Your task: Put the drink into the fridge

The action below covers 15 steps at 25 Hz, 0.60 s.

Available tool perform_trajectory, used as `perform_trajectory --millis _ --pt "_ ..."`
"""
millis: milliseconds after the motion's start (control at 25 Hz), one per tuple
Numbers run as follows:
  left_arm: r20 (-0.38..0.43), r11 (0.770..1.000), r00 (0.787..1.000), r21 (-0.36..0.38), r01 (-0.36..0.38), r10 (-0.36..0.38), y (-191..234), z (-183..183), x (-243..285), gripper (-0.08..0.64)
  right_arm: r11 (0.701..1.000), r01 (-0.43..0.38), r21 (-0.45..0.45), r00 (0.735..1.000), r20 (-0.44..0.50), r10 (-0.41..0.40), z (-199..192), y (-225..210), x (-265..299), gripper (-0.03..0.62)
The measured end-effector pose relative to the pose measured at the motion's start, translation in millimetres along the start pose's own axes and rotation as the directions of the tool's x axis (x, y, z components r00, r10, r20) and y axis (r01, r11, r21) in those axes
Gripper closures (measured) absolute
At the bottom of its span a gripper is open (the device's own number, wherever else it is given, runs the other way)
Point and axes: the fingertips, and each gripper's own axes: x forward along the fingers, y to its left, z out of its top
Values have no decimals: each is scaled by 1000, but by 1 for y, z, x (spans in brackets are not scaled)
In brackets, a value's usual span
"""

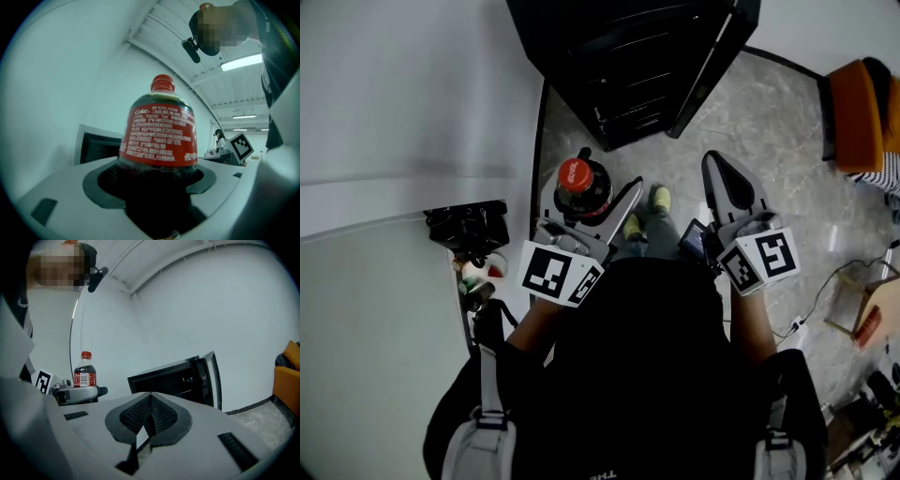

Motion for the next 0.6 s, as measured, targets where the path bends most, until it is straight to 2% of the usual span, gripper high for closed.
perform_trajectory --millis 600 --pt "-13 999 1000 27 -23 23 -1 11 72 213 1000 -23 -20 1000 -16 22 28 -68 30 583"
